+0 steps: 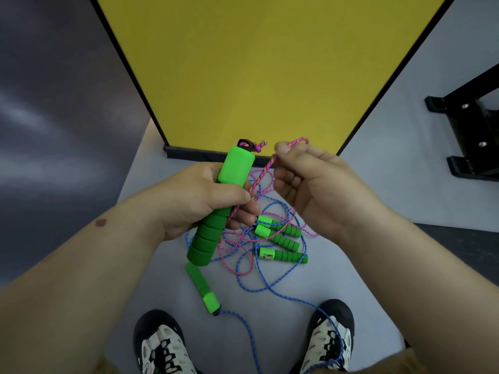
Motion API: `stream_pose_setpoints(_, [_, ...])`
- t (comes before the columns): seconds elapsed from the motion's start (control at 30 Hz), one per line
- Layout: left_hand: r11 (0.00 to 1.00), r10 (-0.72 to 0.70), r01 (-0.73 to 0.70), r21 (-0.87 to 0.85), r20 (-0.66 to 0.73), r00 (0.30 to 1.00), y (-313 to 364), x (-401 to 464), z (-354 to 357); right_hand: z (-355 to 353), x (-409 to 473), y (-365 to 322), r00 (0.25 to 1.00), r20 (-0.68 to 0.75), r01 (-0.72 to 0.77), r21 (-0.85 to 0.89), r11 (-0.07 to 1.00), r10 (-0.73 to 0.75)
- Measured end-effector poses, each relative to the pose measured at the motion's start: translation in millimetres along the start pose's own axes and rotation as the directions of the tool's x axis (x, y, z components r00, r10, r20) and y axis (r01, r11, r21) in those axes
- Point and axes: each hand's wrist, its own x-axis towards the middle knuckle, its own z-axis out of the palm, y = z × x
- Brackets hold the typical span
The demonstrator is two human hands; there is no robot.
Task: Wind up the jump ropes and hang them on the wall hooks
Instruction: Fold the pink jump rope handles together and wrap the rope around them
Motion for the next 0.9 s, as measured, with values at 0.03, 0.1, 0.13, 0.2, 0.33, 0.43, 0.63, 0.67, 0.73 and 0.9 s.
stream_pose_setpoints(0.03, [1.0, 0.001, -0.001, 0.002, -0.002, 1.0, 0, 0, 0, 2, -2, 3, 0.999, 0.042, -0.015, -0.033, 0.999, 0.016])
stream_pose_setpoints(0.1, [1.0, 0.001, -0.001, 0.005, -0.004, 1.0, 0, 0, 1, 6, -5, 7, 0.995, 0.098, -0.024, -0.089, 0.996, 0.033])
stream_pose_setpoints(0.13, [1.0, 0.002, -0.002, 0.007, -0.003, 1.0, 0, 0, 1, 7, -5, 8, 0.993, 0.11, -0.023, -0.105, 0.994, 0.035])
stream_pose_setpoints(0.2, [1.0, 0.0, 0.0, 0.005, -0.004, 1.0, 1, 0, 2, 8, -6, 9, 0.994, 0.109, -0.017, -0.119, 0.993, 0.03])
stream_pose_setpoints(0.33, [1.0, -0.012, 0.012, -0.009, -0.008, 1.0, 1, 0, 1, 4, -3, 5, 0.999, 0.025, 0.021, -0.083, 0.996, -0.019])
stream_pose_setpoints(0.43, [1.0, -0.015, 0.015, -0.004, 0.0, 1.0, 1, 0, 1, 1, 1, -2, 0.996, -0.052, 0.067, -0.021, 0.998, -0.068])
stream_pose_setpoints(0.63, [1.0, -0.015, 0.015, 0.005, 0.004, 1.0, 0, 0, 0, -3, 3, -7, 0.99, -0.106, 0.097, 0.025, 0.995, -0.094])
stream_pose_setpoints(0.67, [1.0, -0.016, 0.016, 0.005, 0.007, 1.0, 0, 0, 0, -3, 2, -6, 0.993, -0.089, 0.084, 0.022, 0.996, -0.082])
stream_pose_setpoints(0.73, [1.0, -0.019, 0.019, 0.005, -0.002, 1.0, 0, 1, 1, -1, 1, -3, 0.998, -0.039, 0.044, 0.003, 0.999, -0.044])
stream_pose_setpoints(0.9, [1.0, -0.017, 0.017, 0.001, -0.014, 1.0, 1, -1, 1, 7, -7, 8, 0.99, 0.137, -0.005, -0.125, 0.992, 0.023])
